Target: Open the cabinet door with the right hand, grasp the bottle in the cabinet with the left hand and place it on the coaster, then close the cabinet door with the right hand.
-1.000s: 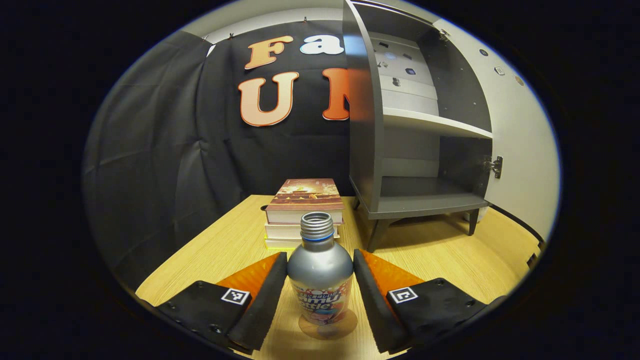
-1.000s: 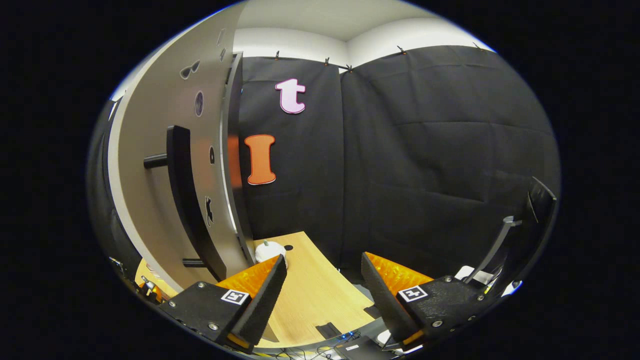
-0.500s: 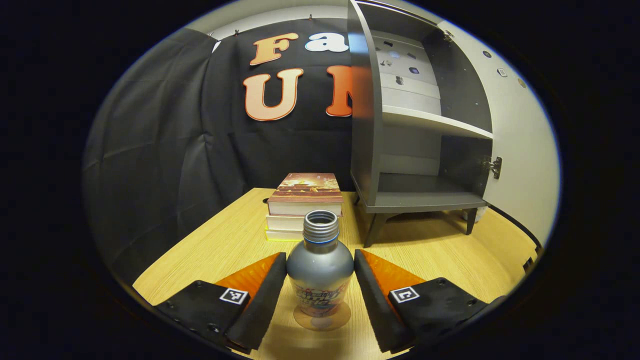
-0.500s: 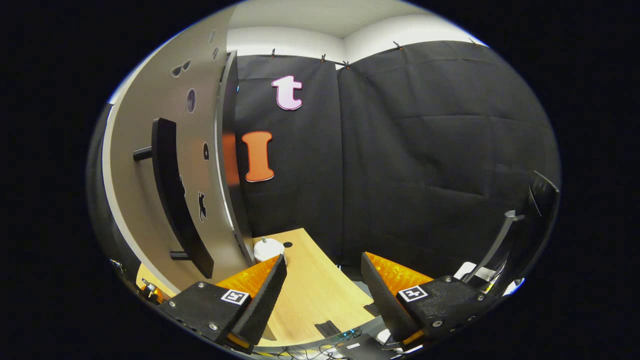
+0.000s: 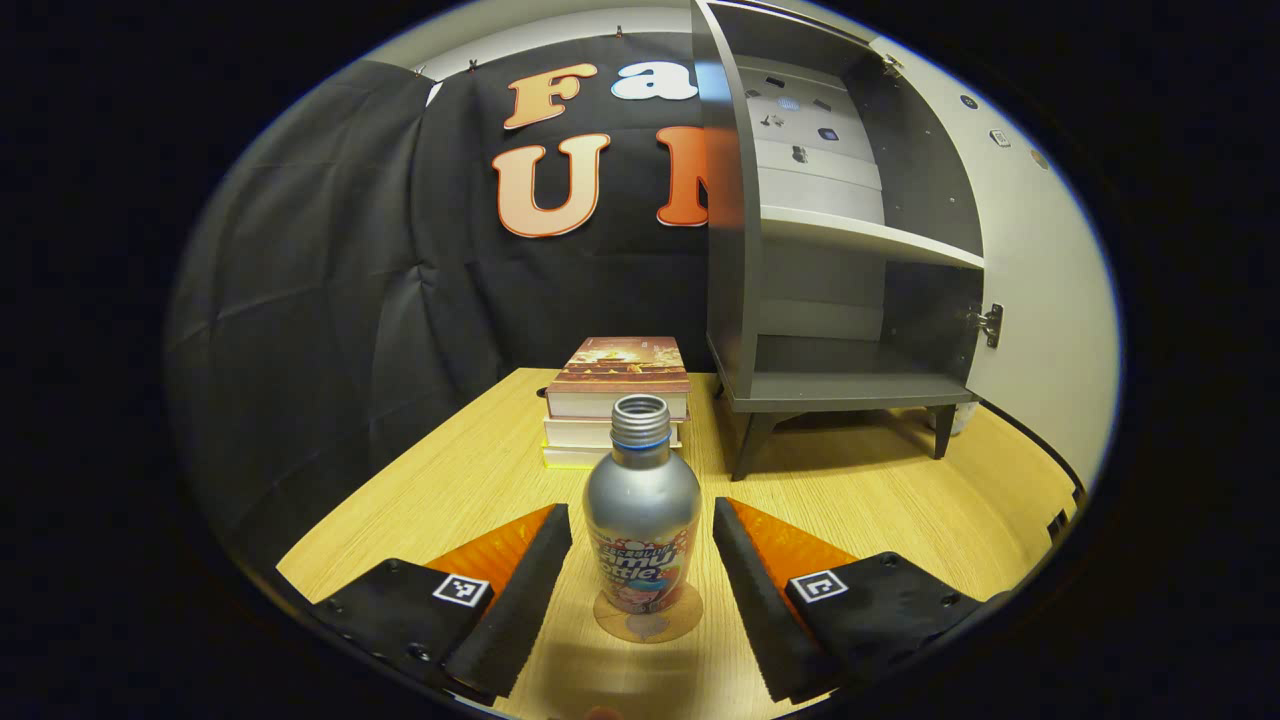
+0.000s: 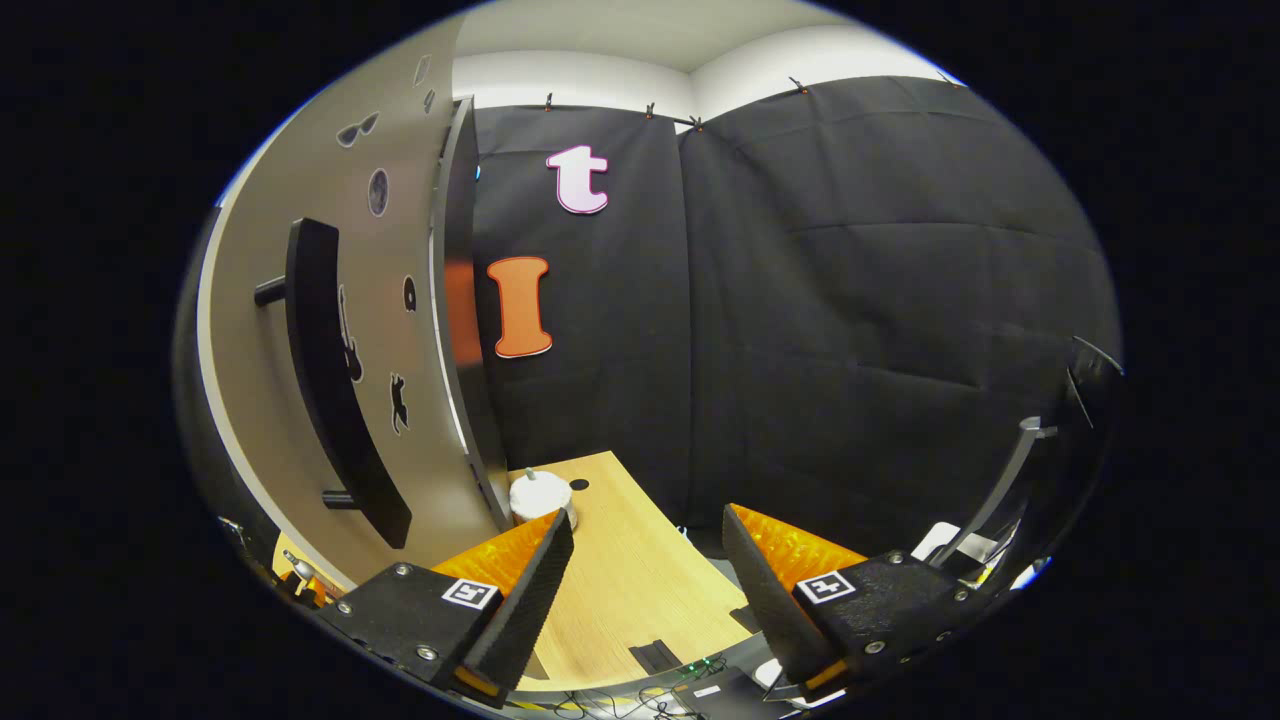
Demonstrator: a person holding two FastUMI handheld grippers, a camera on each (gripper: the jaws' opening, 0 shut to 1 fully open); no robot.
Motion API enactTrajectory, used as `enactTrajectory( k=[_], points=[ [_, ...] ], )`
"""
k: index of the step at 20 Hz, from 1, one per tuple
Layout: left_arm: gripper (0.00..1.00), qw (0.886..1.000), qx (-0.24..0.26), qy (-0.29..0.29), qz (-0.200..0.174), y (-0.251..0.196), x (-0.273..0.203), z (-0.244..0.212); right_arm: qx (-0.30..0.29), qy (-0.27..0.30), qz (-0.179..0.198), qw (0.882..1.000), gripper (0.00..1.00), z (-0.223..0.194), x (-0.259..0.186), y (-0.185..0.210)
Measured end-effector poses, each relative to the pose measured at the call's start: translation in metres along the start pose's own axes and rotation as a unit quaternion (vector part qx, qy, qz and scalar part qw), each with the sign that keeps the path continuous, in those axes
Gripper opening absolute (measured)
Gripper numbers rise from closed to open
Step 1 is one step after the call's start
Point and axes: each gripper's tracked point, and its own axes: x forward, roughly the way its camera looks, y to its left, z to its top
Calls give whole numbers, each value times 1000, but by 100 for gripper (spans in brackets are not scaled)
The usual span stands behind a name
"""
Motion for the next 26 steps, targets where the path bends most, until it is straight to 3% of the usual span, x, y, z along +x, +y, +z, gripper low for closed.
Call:
enactTrajectory(
  k=[2, 6, 8, 10, 15, 18, 21, 23, 25, 26],
  points=[
    [94, 1000, 1, -13, 5, 3, -16, 18, -5, -3, 7, 1000, 93, 2, 1, 2],
    [94, 999, 11, -51, 8, 10, -51, 71, -6, -8, 26, 1000, 99, 5, 5, 7],
    [94, 997, 21, -67, 12, 17, -67, 98, -4, -9, 37, 999, 93, 6, 6, 11],
    [93, 997, 24, -73, 19, 25, -79, 122, -5, -11, 44, 999, 99, 8, 8, 14],
    [94, 997, 3, -69, 28, 39, -106, 172, -8, -18, 61, 998, 99, 15, 11, 20],
    [93, 996, 19, -83, 37, 49, -120, 210, -13, -23, 68, 997, 99, 19, 11, 21],
    [93, 994, 19, -102, 26, 48, -132, 251, -17, -33, 71, 997, 99, 25, 11, 22],
    [93, 993, 16, -112, 22, 53, -139, 274, -20, -42, 76, 996, 93, 31, 11, 24],
    [93, 993, 9, -119, 21, 59, -144, 293, -24, -51, 82, 995, 93, 34, 11, 27],
    [93, 993, 3, -120, 19, 62, -146, 302, -30, -51, 76, 995, 99, 34, 12, 26]
  ],
)
